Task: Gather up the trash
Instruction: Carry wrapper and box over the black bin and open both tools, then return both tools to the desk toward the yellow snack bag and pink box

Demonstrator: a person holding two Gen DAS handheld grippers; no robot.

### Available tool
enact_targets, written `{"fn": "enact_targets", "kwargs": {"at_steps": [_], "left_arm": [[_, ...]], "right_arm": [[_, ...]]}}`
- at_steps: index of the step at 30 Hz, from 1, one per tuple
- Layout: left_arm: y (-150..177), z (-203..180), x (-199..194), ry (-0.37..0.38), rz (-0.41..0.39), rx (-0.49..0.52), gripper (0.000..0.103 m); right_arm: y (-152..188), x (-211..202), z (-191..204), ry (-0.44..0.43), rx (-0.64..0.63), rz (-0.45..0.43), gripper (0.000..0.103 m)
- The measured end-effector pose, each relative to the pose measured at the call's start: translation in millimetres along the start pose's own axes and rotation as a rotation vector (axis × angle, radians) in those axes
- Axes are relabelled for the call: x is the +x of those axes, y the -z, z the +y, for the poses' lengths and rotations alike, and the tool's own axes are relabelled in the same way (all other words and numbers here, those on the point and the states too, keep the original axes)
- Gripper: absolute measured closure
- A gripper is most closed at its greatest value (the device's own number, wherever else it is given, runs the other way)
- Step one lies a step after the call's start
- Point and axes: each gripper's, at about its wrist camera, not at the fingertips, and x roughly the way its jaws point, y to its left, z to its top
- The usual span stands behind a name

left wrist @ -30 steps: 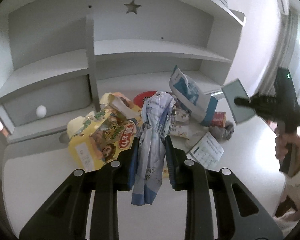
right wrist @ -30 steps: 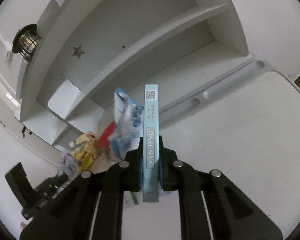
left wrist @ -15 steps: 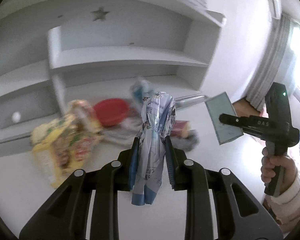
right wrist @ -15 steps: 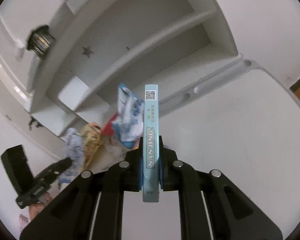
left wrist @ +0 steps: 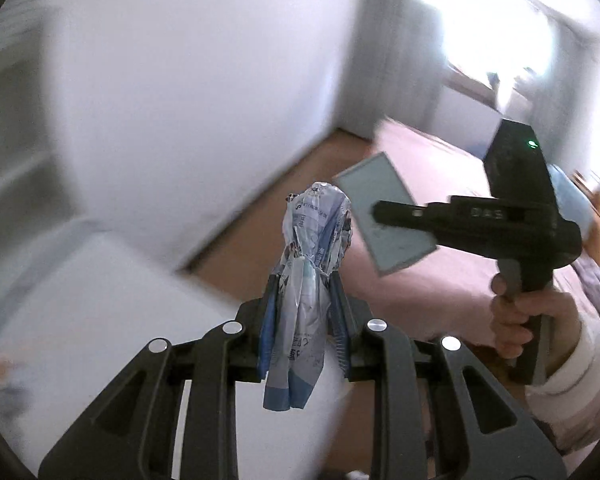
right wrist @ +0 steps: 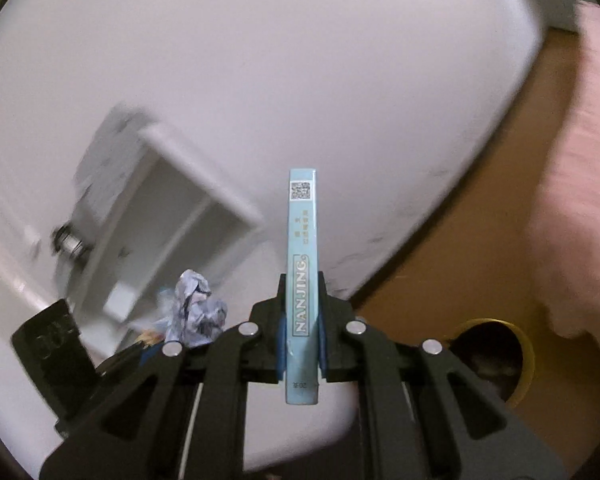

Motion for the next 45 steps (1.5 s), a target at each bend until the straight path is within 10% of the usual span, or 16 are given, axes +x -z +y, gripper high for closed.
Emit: {"fn": "enact_targets", "kwargs": {"at_steps": [8,21,28,30,31,32,34,39,45], "left_arm": [[35,-94,188,0.063,0.319,0.042,0.079],[172,-13,360,-0.034,0.772,-0.168,0.079],[171,1,364,-0.030,0.744,-0.179,0.078],[172,-1,361,-0.069,0.705,-0.165,0.059],[170,-4,361,-0.086,0.686,-0.163,0.036],[168,-7,356,-0.113,0.647,-0.153,0.021],[161,-13,355,-0.114,0.615,-0.133,0.017],[131,-58,325,-0.047,0.551,-0.005,0.017],[23,-98,156,0.080,0.099,0.083,0.010]], "right_arm": [[36,-8,-174,0.170,0.252,0.111,0.091],[148,158,-302,0.284,0.487,0.499,0.091],[150,170,-319,0.260,0.545,0.495,0.091],[153,169,-321,0.247,0.566,0.490,0.089],[154,169,-323,0.253,0.570,0.499,0.078],[153,170,-327,0.256,0.577,0.504,0.043],[149,162,-330,0.271,0.594,0.483,0.015],[117,109,-323,0.380,0.571,0.383,0.015],[16,-9,-210,0.518,0.278,-0.062,0.006]]}}
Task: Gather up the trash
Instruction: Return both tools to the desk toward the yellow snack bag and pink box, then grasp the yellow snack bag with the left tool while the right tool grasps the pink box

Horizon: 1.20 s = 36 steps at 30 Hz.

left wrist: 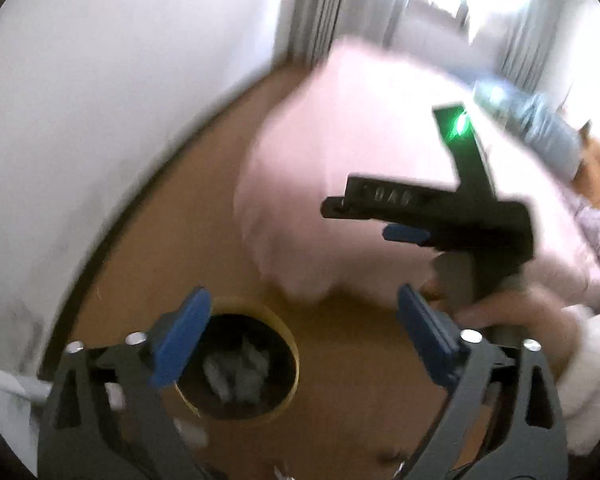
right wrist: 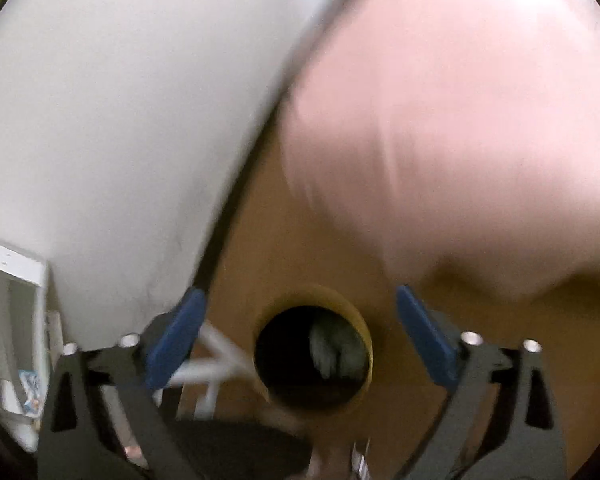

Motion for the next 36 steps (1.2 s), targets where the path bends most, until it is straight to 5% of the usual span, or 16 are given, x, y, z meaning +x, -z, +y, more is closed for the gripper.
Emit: {"fn": "enact_targets", "kwargs": {"at_steps": [2,6,12,17,23,33,36], "left_arm": [[-12,7,-64,-0.022,-0.144,0.003,0.007],[1,50,-177,-0.180,-0.318,-0.011,0.007],[92,158,-308,-0.631,-0.319,-0.185,0.007],[197,245,-403,-0.927,-0.198,-0.452,0.007],[263,314,-456,-0.938,-0.179,-0.651,0.007],[266,375,-406,-0.921,-0.069,-0.578,0.007],[265,392,-394,-0.912,-0.014,-0.577,0.027]], "right_arm": [[-9,-57,47,-0.023,-0.082,-0.188,0.006],[19,-105,143,-0.145,-0.247,-0.323,0.006],[126,-87,312,-0.361,-0.754,-0.137,0.006],[205,-64,406,-0.494,-0.939,-0.002,0.006],[273,-27,503,-0.568,-0.987,0.163,0.006],[332,19,563,-0.463,-1.171,0.185,0.006],[333,24,570,-0.459,-1.178,0.199,0.007]]}}
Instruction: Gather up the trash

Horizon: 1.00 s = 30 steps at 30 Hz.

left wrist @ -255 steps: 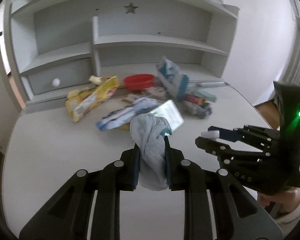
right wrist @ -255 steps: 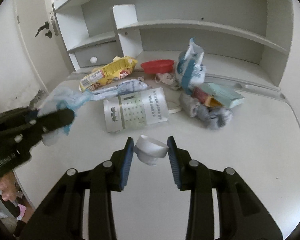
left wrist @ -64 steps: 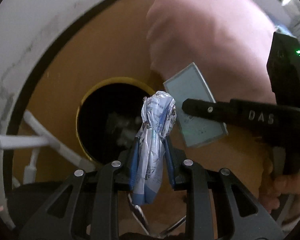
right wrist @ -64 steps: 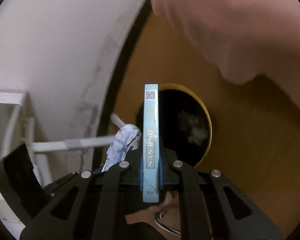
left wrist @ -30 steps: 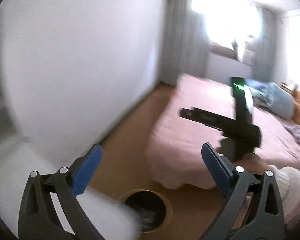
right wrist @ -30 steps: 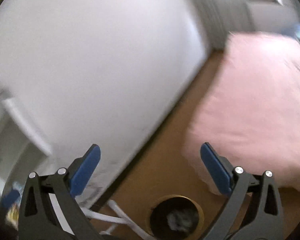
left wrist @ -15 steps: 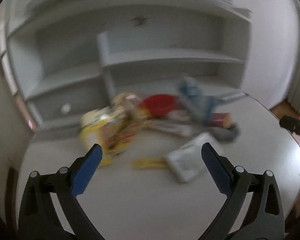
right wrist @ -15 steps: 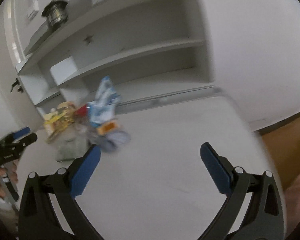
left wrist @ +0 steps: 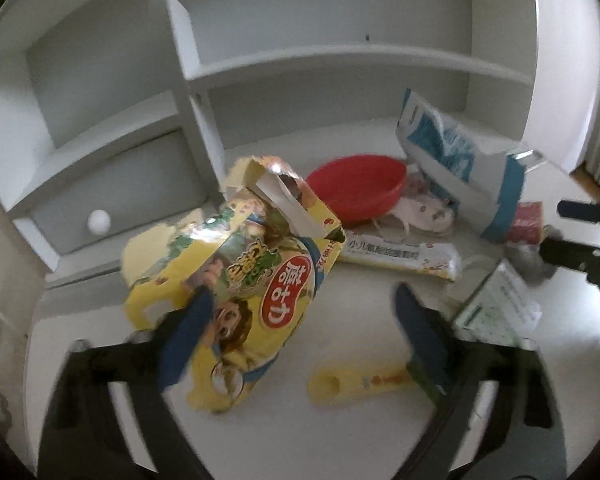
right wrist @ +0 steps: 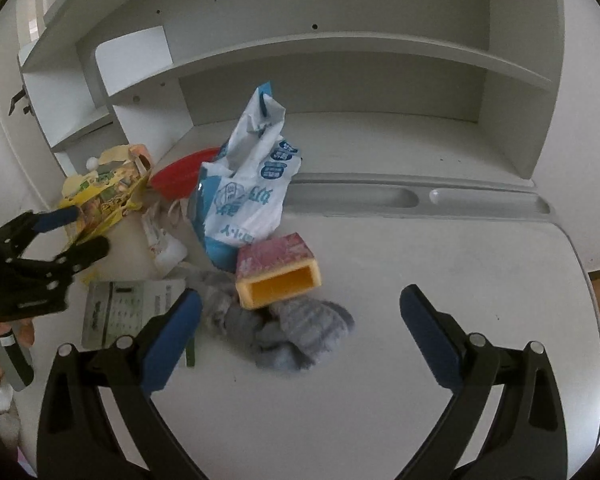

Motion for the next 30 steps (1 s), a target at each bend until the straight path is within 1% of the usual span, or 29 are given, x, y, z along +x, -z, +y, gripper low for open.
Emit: {"fn": "enact_targets", "kwargs": {"at_steps": [1,3,4,6,7,8,9,10,11,12,14,17,18,20,22,26,30], "left_arm": [[-2,2,4,0.004,0.012,-0.002,0.031],[-5,7,11,0.009,0.032,-0.022,0.032],[-5,10,12,0.012,0.037,-0.030,0.032],[-5,17,21,0.024,0.071,-0.062,0.033],[-5,20,25,0.040,0.090,-0.079,0.035],[-5,24,24,0.044,0.084,-0.091,0.036],[-4,27,25,0.034,0.085,-0.100,0.039],[-5,30,25,0.033,0.083,-0.109,0.041],[-5,30,26,0.030,0.083,-0.114,0.045],[-5,32,26,0.019,0.082,-0.119,0.049],[-4,37,23,-0.005,0.073,-0.144,0.073],[-1,47,19,0.029,0.054,-0.194,0.078],[0,48,17,0.035,0.046,-0.198,0.078],[0,45,13,0.024,0.031,-0.189,0.083],[0,41,11,0.016,0.025,-0.171,0.085],[-2,34,13,0.011,0.025,-0.149,0.086],[-3,35,16,0.010,0.023,-0.148,0.086]], "right_arm": [[-2,2,1,0.002,-0.009,0.007,0.008],[-7,8,1,0.003,-0.032,0.032,0.010],[-9,12,1,-0.001,-0.038,0.039,0.013],[-16,25,2,-0.026,-0.039,0.069,0.025],[-17,31,2,-0.063,-0.031,0.090,0.033],[-18,33,2,-0.072,-0.031,0.089,0.037],[-18,34,2,-0.065,-0.040,0.085,0.040],[-19,34,2,-0.081,-0.037,0.078,0.053],[-19,33,0,-0.108,-0.016,0.069,0.059],[-19,32,-2,-0.118,-0.003,0.066,0.059],[-18,26,-10,-0.143,0.038,0.033,0.059],[-16,15,-21,-0.164,0.081,-0.025,0.060],[-17,14,-24,-0.166,0.083,-0.030,0.060],[-16,12,-26,-0.173,0.083,-0.038,0.060],[-16,10,-24,-0.190,0.079,-0.045,0.059],[-17,0,-21,-0.192,0.063,-0.075,0.060],[-19,-4,-24,-0.189,0.076,-0.092,0.060]]}}
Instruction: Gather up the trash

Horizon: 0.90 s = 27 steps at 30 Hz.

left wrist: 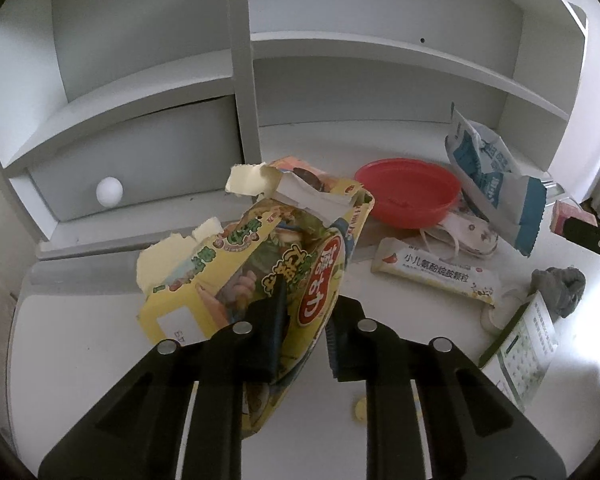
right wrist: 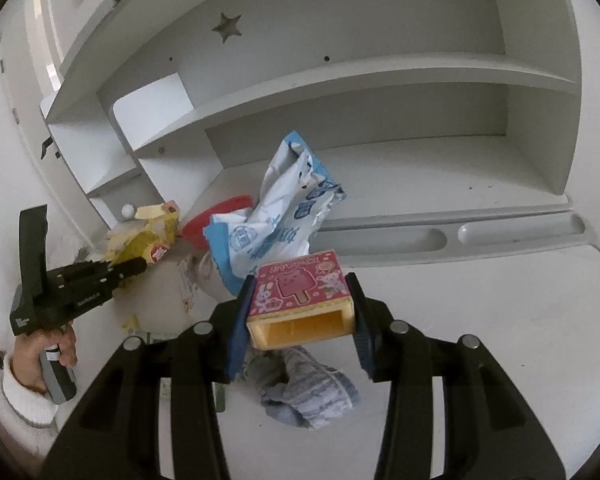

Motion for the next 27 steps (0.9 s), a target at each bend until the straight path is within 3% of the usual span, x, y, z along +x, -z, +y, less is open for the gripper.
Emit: {"fn": "enact_targets", "kwargs": {"at_steps": [27], "left_arm": [[1,0,-10,0.011,-0.014,0.002,0.089]], "right_arm": [[6,9,9,0.018,-0.036,0.052,0.059]]}}
